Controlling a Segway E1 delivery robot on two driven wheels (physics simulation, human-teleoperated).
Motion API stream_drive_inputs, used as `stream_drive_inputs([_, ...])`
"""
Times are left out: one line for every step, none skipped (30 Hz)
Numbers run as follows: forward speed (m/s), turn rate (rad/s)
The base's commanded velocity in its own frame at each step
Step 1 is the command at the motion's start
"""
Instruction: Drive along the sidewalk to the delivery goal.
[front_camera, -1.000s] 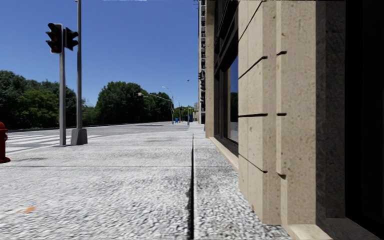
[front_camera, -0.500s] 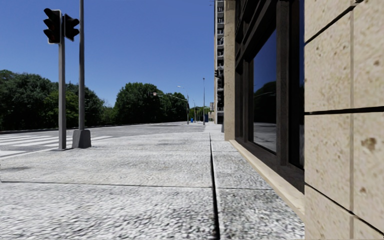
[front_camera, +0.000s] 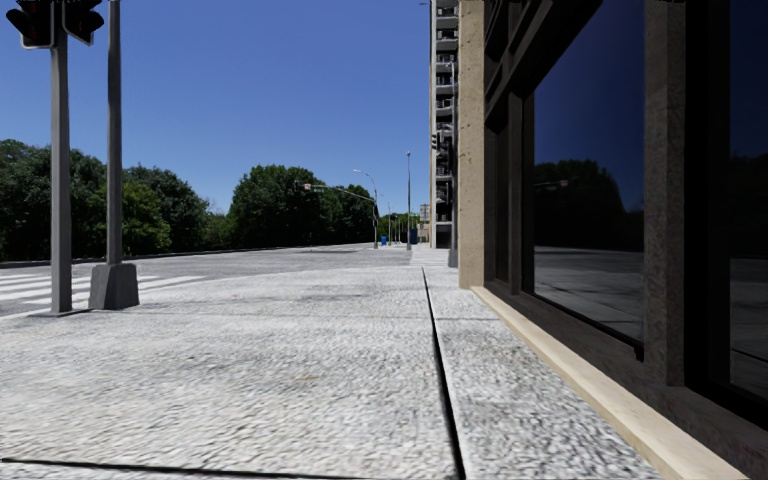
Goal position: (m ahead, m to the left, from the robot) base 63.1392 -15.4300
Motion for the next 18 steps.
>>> stream_drive_inputs([2.00, 0.00])
stream_drive_inputs([2.00, 0.00])
stream_drive_inputs([2.00, 0.00])
stream_drive_inputs([2.00, 0.00])
stream_drive_inputs([2.00, 0.00])
stream_drive_inputs([2.00, 0.00])
stream_drive_inputs([2.00, 0.00])
stream_drive_inputs([2.00, 0.00])
stream_drive_inputs([2.00, 0.00])
stream_drive_inputs([2.00, 0.00])
stream_drive_inputs([2.00, 0.00])
stream_drive_inputs([2.00, 0.00])
stream_drive_inputs([2.00, 0.00])
stream_drive_inputs([2.00, 0.00])
stream_drive_inputs([2.00, 0.00])
stream_drive_inputs([2.00, 0.00])
stream_drive_inputs([2.00, 0.00])
stream_drive_inputs([2.00, 0.00])
